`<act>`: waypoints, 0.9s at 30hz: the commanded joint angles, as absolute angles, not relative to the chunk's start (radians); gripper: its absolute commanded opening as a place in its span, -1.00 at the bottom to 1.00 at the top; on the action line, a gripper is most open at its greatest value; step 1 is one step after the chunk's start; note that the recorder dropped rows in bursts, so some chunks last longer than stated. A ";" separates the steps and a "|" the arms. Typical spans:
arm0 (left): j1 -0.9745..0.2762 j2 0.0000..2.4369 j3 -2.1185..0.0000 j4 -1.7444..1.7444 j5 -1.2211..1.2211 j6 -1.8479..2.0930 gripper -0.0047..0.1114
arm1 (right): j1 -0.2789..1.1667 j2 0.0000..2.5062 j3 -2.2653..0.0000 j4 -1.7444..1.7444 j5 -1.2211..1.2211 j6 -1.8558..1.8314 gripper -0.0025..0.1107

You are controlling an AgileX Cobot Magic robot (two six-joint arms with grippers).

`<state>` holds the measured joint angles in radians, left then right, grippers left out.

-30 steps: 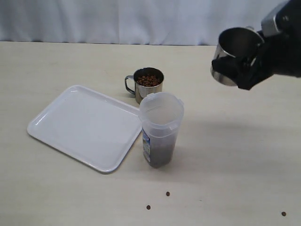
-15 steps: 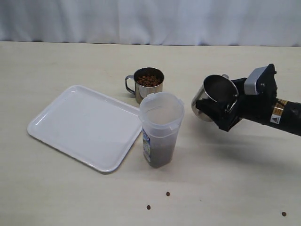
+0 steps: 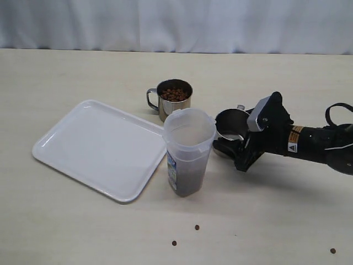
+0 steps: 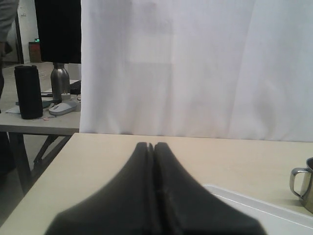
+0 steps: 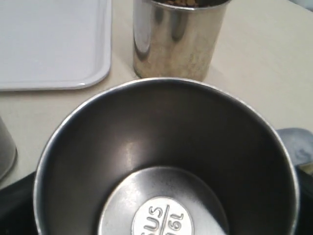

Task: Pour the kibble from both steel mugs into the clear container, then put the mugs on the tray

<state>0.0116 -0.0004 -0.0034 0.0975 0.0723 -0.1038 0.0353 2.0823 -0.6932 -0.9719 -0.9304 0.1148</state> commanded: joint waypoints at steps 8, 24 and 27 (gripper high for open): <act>0.011 0.000 0.000 0.094 0.062 -0.102 -0.92 | 0.048 2.031 -0.681 -0.935 -0.884 0.136 0.48; 0.011 0.000 0.000 0.094 0.062 -0.102 -0.92 | 0.048 1.277 -0.444 -0.764 -0.281 0.675 0.34; 0.011 0.000 0.000 0.094 0.062 -0.102 -0.92 | 0.048 0.980 -0.292 -0.757 -0.213 0.703 -0.37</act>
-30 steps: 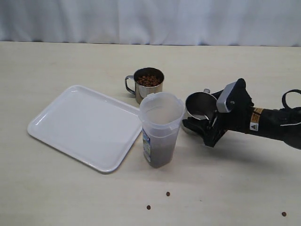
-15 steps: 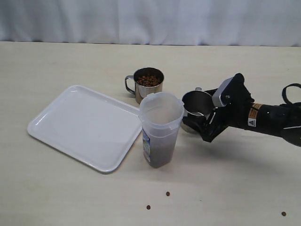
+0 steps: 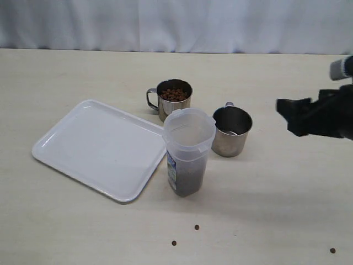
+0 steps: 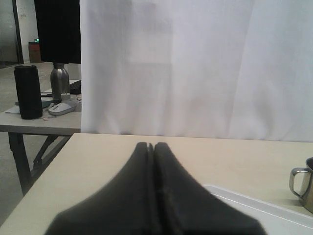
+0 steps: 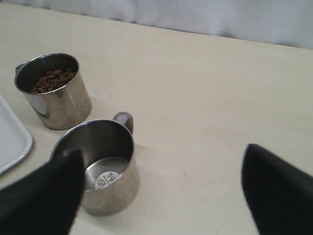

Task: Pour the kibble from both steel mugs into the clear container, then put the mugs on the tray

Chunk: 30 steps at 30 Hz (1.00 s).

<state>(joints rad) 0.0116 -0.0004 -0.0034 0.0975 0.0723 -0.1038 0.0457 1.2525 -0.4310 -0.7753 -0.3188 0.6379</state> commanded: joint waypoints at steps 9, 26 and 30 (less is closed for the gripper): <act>0.011 0.000 0.000 0.094 0.062 -0.102 -0.92 | 0.048 0.034 0.000 -0.533 0.154 0.718 -0.87; 0.011 0.000 0.000 0.094 0.063 -0.102 -0.92 | 0.048 0.000 0.000 -0.440 0.166 0.718 -0.87; 0.011 0.000 0.000 0.094 0.063 -0.102 -0.92 | 0.048 0.000 0.000 -0.440 0.166 0.718 -0.87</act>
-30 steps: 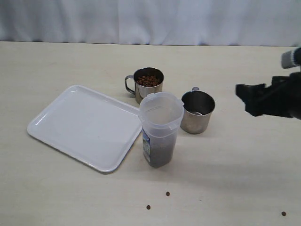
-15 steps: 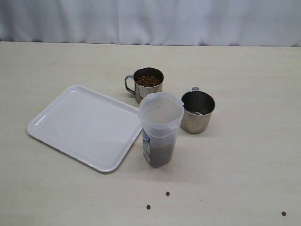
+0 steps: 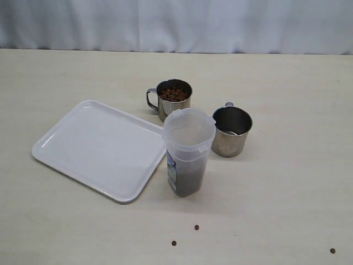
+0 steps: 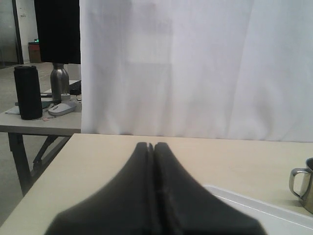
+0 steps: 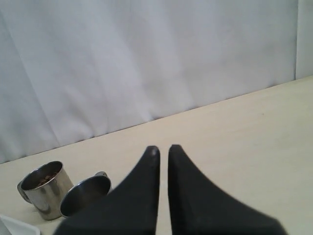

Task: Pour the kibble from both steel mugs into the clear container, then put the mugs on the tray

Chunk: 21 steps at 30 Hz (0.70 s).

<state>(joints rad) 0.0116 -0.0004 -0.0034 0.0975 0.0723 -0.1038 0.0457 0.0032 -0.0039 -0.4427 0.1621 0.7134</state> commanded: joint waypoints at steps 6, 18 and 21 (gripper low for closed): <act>0.011 0.000 0.000 0.094 0.063 -0.102 -0.92 | 0.098 0.000 0.000 -0.382 0.203 0.445 -0.87; 0.011 0.000 0.000 0.094 0.063 -0.102 -0.92 | 0.066 0.000 0.000 -0.041 0.256 -0.021 -0.87; 0.011 0.000 0.000 0.094 0.063 -0.102 -0.92 | 0.035 0.000 0.000 -0.038 0.256 -0.021 -0.87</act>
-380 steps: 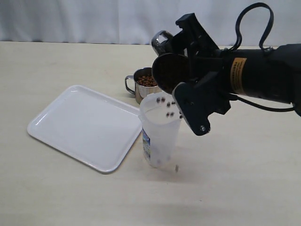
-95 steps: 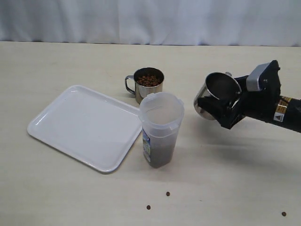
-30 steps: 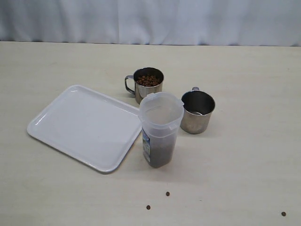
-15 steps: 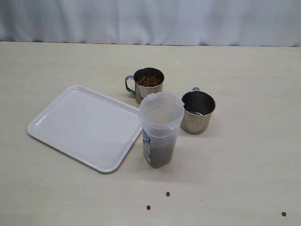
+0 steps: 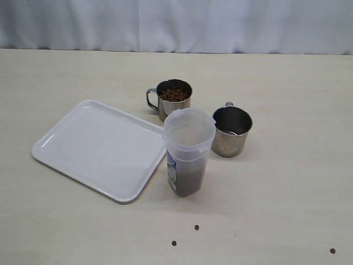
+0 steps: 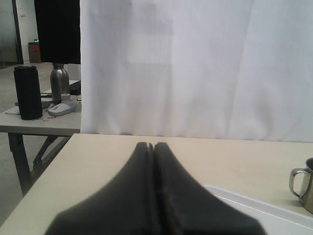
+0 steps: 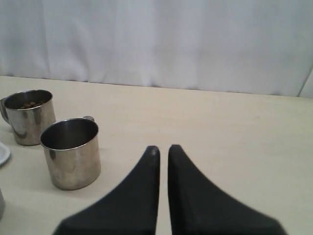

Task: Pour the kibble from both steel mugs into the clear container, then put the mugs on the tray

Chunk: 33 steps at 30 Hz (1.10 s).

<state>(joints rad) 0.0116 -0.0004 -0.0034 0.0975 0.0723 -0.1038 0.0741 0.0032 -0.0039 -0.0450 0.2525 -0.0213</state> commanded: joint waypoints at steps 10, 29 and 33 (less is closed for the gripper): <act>0.011 0.000 0.000 0.094 0.063 -0.102 -0.92 | -0.037 0.000 0.000 -0.033 0.256 -0.012 -0.87; 0.011 0.000 0.000 0.096 0.063 -0.102 -0.92 | -0.056 0.000 0.000 -0.031 0.257 -0.007 -0.87; 0.011 0.000 0.000 0.093 0.063 -0.102 -0.92 | -0.056 0.000 0.000 -0.031 0.257 -0.007 -0.87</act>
<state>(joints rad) 0.0116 -0.0004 -0.0034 0.0975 0.0723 -0.1038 -0.0487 0.0032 -0.0039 -0.0346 0.2566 -0.0077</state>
